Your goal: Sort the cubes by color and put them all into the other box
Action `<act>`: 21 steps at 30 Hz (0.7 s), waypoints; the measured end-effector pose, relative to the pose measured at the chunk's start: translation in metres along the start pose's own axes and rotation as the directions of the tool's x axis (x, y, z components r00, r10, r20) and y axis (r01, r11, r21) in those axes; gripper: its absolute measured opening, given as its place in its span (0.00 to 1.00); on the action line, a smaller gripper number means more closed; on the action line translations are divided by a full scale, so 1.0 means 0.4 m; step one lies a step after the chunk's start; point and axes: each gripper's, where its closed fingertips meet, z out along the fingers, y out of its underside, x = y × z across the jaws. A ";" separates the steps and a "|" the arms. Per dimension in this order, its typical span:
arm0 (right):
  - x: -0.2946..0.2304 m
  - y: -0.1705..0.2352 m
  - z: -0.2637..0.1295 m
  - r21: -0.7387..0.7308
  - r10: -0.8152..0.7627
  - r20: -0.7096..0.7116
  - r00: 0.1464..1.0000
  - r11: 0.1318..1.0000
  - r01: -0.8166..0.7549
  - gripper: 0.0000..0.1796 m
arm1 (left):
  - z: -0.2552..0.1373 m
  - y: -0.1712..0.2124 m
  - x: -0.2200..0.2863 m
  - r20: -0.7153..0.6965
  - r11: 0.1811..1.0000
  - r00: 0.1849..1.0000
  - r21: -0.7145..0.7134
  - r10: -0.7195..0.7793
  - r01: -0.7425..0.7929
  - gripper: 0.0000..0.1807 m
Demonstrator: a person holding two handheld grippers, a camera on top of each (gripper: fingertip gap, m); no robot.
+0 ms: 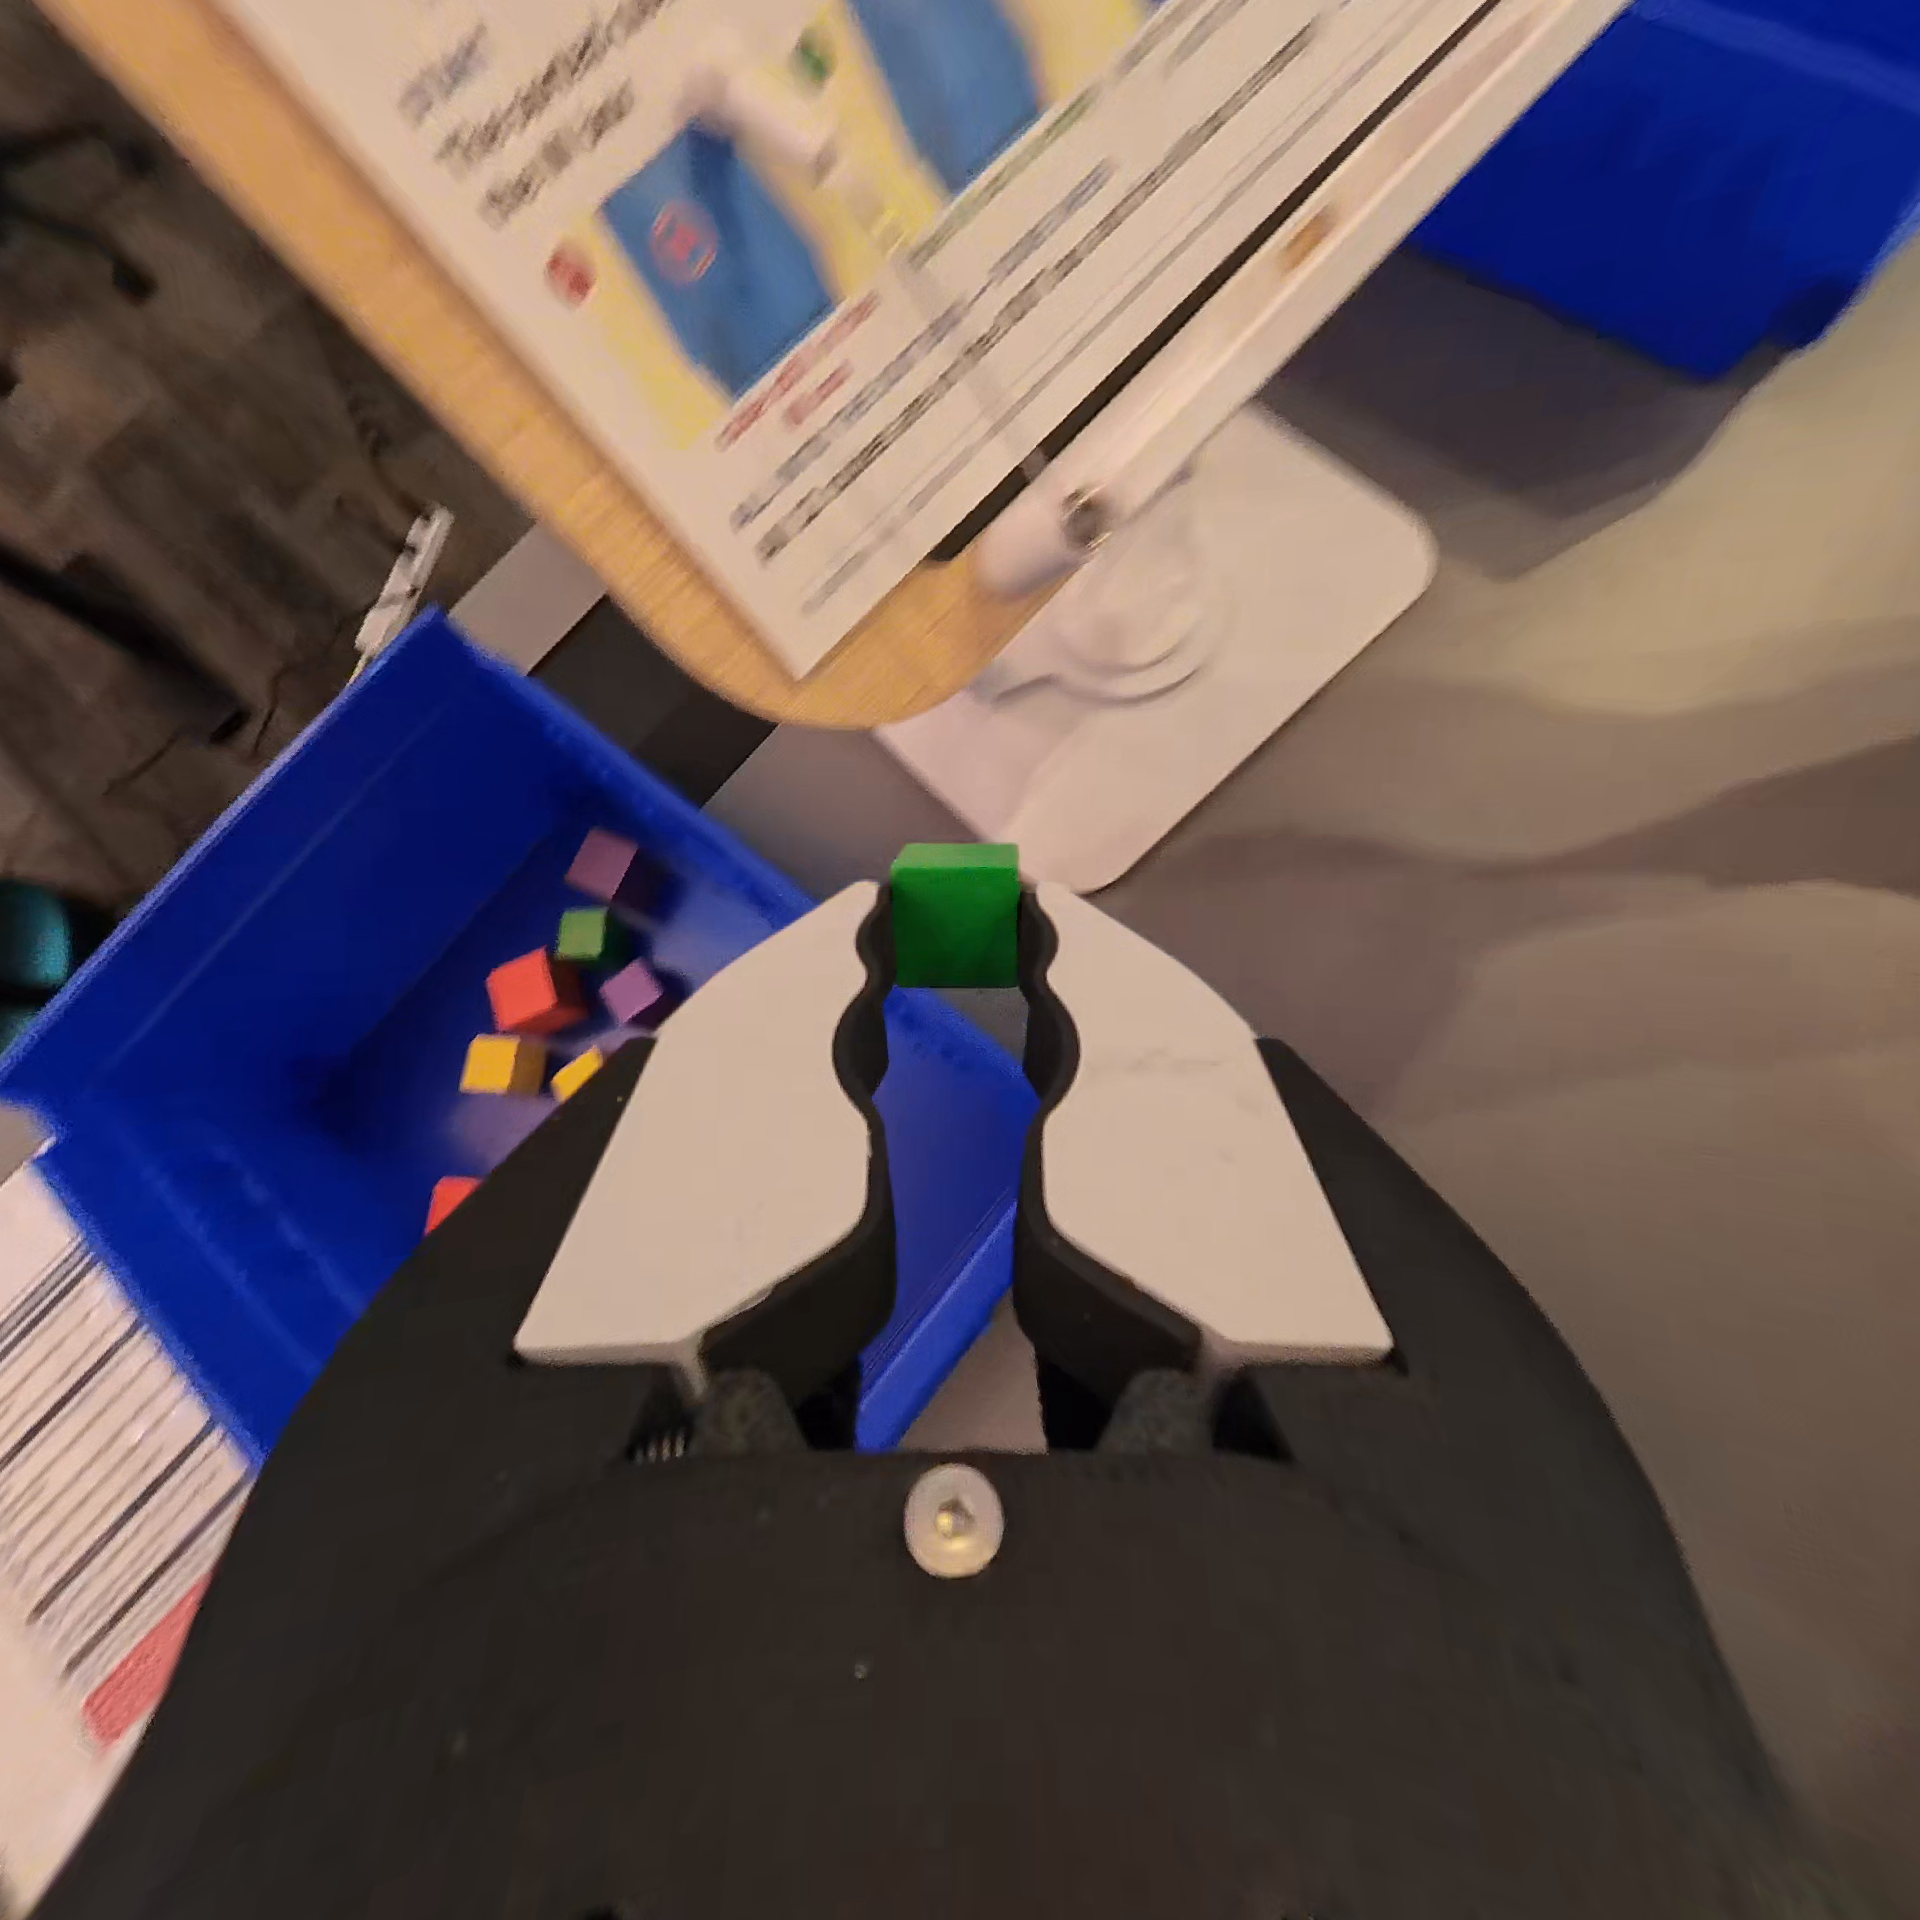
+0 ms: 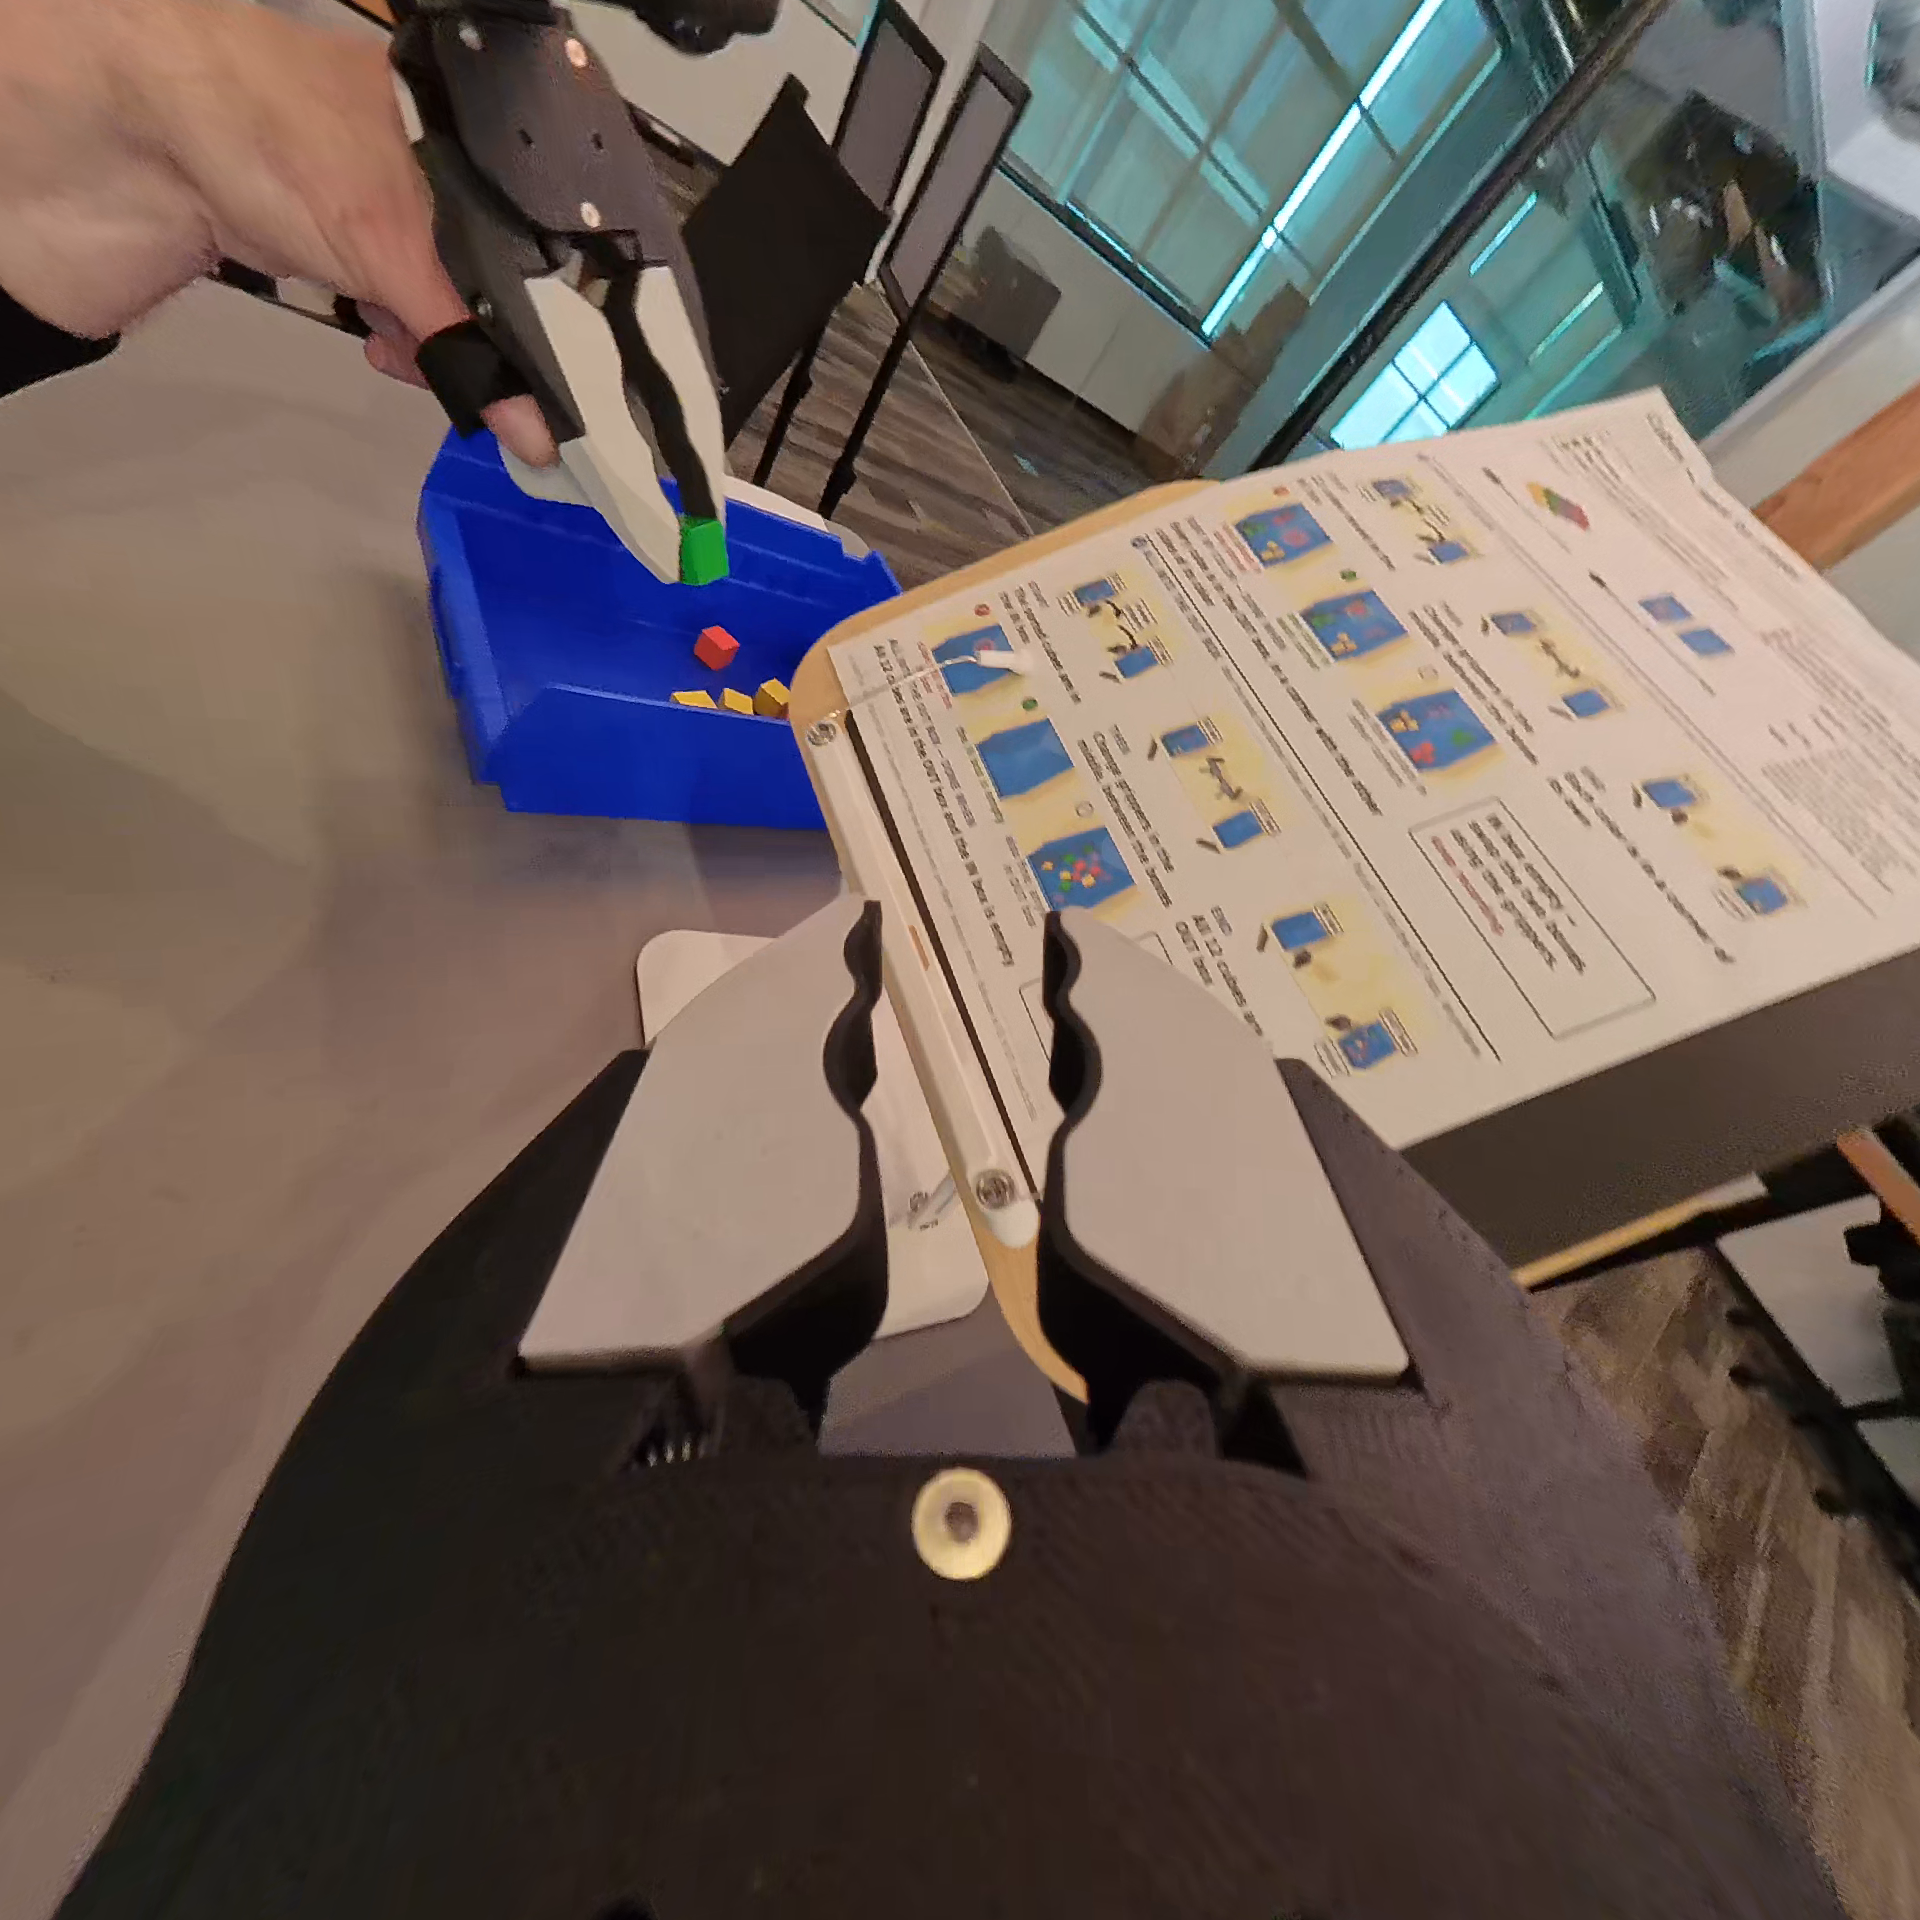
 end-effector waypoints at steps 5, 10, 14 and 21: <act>-0.060 -0.018 0.054 0.060 -0.091 0.045 0.995 0.994 0.088 0.19 | -0.013 -0.082 0.099 -0.165 0.988 0.985 0.156 0.038 -0.012 0.12; -0.116 -0.025 0.106 0.105 -0.162 0.073 0.984 0.982 0.154 0.21 | -0.016 -0.131 0.170 -0.282 0.970 0.957 0.244 0.066 0.006 0.12; -0.143 -0.033 0.136 0.143 -0.230 0.038 0.972 0.964 0.223 0.25 | -0.016 -0.161 0.219 -0.385 0.953 0.921 0.297 0.068 0.054 0.12; -0.177 -0.067 0.161 0.246 -0.310 -0.069 0.948 0.916 0.317 0.28 | -0.025 -0.225 0.306 -0.608 0.888 0.789 0.405 0.084 0.217 0.12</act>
